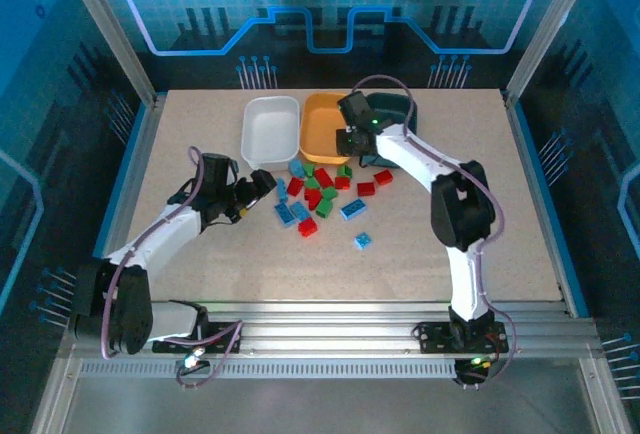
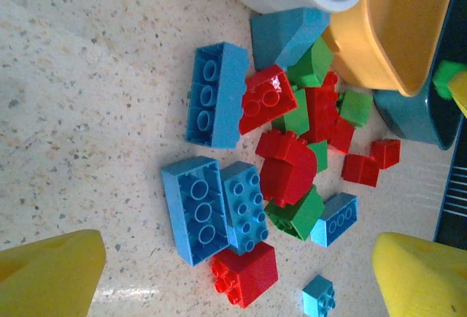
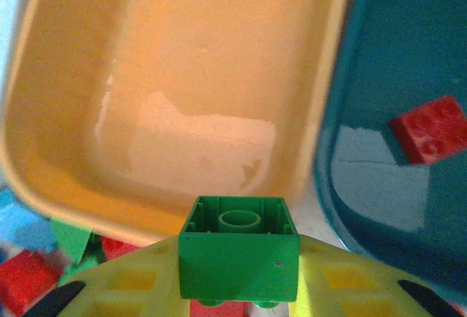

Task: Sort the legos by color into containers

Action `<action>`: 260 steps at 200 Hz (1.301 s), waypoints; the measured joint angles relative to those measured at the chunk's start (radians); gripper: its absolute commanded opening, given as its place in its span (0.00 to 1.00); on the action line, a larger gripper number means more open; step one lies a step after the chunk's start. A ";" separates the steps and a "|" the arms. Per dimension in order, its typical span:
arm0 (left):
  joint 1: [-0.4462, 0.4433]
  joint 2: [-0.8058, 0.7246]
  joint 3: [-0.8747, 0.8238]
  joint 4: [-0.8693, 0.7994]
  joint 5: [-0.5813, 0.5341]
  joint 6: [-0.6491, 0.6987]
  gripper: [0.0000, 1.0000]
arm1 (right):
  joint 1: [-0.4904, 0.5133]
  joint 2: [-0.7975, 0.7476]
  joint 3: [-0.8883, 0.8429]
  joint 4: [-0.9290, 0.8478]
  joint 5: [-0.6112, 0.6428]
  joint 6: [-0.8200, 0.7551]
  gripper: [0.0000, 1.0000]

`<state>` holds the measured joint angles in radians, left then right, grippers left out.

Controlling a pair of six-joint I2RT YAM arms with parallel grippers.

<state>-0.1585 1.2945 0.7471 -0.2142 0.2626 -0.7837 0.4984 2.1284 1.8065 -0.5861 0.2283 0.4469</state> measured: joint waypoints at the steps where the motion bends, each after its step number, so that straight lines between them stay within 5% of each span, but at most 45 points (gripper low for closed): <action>1: 0.000 0.000 -0.001 0.000 0.001 0.001 0.95 | 0.000 0.004 0.003 0.000 0.000 0.000 0.35; 54: 0.000 0.003 -0.004 -0.021 0.011 0.051 0.92 | 0.000 0.150 0.184 -0.053 0.000 -0.040 0.37; 94: 0.000 0.096 0.024 -0.037 0.010 0.077 0.88 | 0.000 0.177 0.272 -0.080 -0.005 -0.061 0.61; 135: -0.006 0.231 0.119 -0.042 -0.008 0.084 0.80 | 0.006 0.163 0.257 -0.104 0.000 -0.066 0.64; 202: -0.126 0.489 0.380 -0.104 -0.144 0.160 0.69 | 0.023 -0.311 -0.291 -0.015 0.000 -0.066 0.65; 260: -0.127 0.582 0.459 -0.156 -0.258 0.209 0.56 | 0.023 -0.583 -0.680 0.005 0.011 -0.066 0.64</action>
<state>-0.2852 1.8767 1.2060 -0.3706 0.0048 -0.5747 0.5209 1.5455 1.1263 -0.5816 0.2390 0.3809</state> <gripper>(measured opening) 0.591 0.643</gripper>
